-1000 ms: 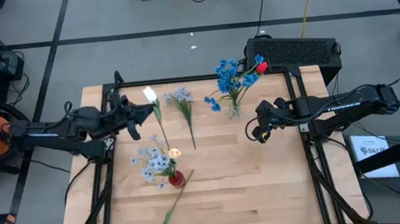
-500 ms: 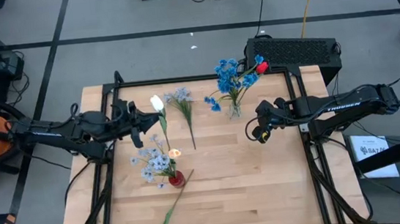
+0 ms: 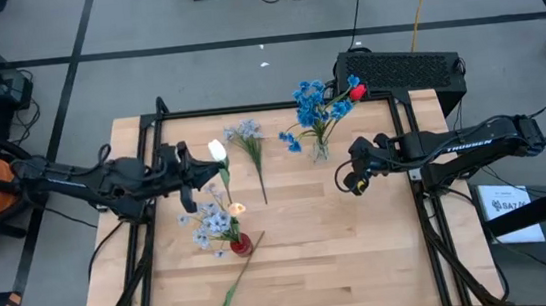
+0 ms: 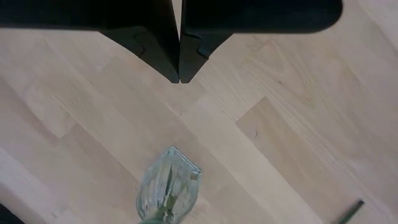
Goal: Sort flowers into vase by color
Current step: Put the bottom white flower into the red vase
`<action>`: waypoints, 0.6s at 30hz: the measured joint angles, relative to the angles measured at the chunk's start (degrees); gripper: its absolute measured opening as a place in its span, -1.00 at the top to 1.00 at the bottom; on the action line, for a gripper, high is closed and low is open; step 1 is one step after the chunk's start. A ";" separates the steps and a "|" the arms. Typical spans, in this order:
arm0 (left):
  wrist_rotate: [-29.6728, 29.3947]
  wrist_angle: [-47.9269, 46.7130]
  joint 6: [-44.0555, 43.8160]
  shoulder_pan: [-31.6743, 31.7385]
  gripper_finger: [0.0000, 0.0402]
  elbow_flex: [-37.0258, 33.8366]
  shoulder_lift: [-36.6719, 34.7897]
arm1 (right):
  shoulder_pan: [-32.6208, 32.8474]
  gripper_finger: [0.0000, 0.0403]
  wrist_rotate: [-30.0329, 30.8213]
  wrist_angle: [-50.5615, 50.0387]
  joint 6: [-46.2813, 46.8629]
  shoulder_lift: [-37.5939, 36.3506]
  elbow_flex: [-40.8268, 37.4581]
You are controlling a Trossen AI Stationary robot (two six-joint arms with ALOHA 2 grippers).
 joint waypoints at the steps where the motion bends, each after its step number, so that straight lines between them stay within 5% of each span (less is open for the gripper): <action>1: 0.08 0.65 1.23 -0.39 1.00 0.00 0.00 | -0.01 1.00 0.00 0.39 0.01 0.00 0.00; 18: 5.62 0.74 4.58 -5.16 1.00 0.42 0.72 | 0.00 1.00 -0.02 1.95 1.43 0.00 0.00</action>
